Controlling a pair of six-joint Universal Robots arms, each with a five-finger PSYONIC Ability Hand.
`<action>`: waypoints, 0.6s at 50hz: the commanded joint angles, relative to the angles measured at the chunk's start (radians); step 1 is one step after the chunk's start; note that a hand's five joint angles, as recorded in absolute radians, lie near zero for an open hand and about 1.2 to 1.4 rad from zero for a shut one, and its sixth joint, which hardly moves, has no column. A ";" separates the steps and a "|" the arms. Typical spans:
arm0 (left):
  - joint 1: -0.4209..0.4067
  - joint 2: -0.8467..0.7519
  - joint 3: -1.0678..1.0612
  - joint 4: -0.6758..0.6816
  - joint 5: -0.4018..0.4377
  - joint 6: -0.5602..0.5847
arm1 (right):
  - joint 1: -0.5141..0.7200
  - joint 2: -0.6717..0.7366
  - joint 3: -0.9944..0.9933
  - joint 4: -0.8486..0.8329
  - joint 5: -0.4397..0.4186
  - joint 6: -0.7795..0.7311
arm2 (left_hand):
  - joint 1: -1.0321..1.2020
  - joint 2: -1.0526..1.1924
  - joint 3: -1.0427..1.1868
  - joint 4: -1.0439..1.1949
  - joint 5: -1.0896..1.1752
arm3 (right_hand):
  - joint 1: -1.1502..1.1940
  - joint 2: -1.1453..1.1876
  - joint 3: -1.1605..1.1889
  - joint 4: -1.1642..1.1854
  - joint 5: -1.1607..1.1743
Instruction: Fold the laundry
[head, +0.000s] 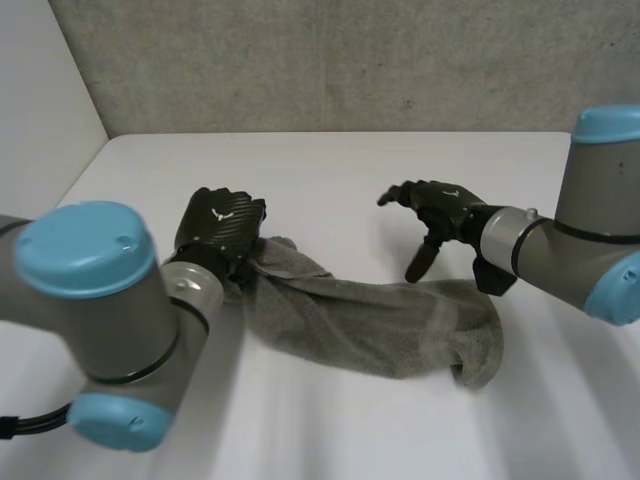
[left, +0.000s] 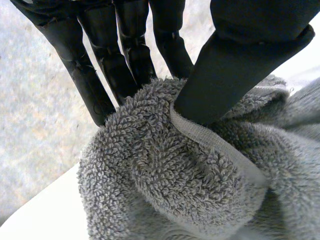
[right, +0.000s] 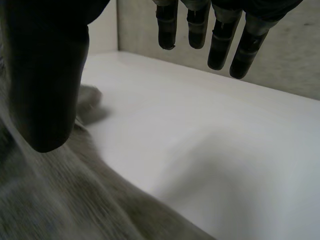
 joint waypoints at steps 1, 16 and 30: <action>0.015 0.166 -0.081 -0.002 0.077 0.001 | 0.048 0.083 -0.185 0.142 -0.144 0.124 | 0.266 0.185 0.192 0.182 0.240 | -0.053 -0.061 -0.059 -0.076 -0.065; 0.110 0.364 -0.088 -0.005 0.155 0.001 | 0.130 0.280 -0.384 0.419 -0.195 0.026 | 0.266 0.185 0.192 0.182 0.240 | 0.075 0.067 0.068 0.052 0.063; 0.175 0.150 0.180 0.081 0.199 0.045 | 0.118 0.157 -0.687 0.186 0.175 -0.071 | 0.266 0.185 0.192 0.182 0.240 | 1.169 1.161 1.162 1.146 1.157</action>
